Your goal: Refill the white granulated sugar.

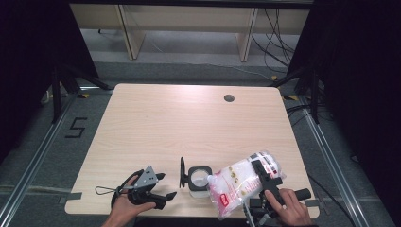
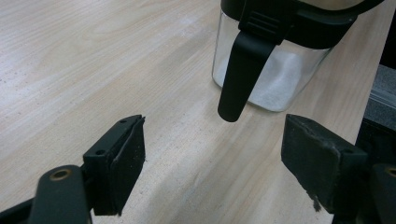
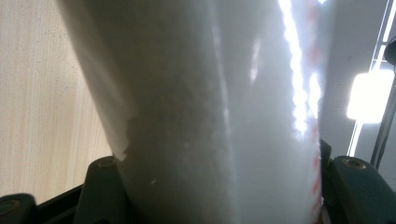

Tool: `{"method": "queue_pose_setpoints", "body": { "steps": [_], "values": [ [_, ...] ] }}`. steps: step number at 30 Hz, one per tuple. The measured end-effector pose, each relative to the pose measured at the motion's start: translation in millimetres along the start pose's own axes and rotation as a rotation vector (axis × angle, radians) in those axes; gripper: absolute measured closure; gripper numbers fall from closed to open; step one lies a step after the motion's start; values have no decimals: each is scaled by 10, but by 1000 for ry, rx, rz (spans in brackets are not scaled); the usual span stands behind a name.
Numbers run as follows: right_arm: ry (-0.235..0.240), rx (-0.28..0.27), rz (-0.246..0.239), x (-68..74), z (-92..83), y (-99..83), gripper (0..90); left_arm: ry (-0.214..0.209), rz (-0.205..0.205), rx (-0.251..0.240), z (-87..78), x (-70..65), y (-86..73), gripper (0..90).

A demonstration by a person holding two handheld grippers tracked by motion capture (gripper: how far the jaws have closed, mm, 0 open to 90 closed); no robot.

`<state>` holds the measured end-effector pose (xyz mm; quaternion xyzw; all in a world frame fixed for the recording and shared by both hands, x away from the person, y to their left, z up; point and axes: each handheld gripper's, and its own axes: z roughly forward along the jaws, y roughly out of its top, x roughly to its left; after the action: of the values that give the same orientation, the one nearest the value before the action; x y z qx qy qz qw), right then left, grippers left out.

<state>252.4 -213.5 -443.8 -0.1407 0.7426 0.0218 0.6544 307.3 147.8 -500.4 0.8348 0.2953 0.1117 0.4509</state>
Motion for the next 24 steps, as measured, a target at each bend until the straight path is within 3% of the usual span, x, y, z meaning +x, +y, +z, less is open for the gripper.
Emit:
{"method": "queue_pose_setpoints", "body": {
  "steps": [1, 2, 4, 6, 7, 8, 10, 11, 12, 17, 24],
  "values": [
    [13, 15, -4, -8, -13, 12, 408, 0, 9, 0, -1, 4, 2, 213],
    [22, 25, 29, 18, -17, 14, 408, 1, 6, 0, -1, 2, 1, 214],
    [-8, -13, -6, 1, 1, 18, 408, -4, 5, -3, 0, -1, 1, 213],
    [8, 9, 27, 29, -13, 22, 408, -7, 2, -6, 3, 0, 1, 213],
    [22, 18, 14, 14, -21, 32, 408, -1, -1, -1, 0, -2, 0, 213],
    [18, 12, 3, 8, -17, 31, 408, -8, -8, -8, 6, -5, -2, 213],
    [8, 2, 28, 34, -5, 19, 408, -6, -4, -6, 3, -4, -1, 213],
    [-1, -13, -6, 4, 1, 20, 408, -8, -9, -8, 6, -5, -2, 213],
    [-1, -10, -2, 6, 0, 19, 408, -2, 13, -1, -1, 6, 3, 213],
    [0, -5, 40, 28, -3, 10, 408, 1, 8, 2, -1, 2, 2, 213],
    [1, -6, 2, 10, -1, 17, 408, -1, 5, -1, 0, 2, 1, 213]
  ]
}}
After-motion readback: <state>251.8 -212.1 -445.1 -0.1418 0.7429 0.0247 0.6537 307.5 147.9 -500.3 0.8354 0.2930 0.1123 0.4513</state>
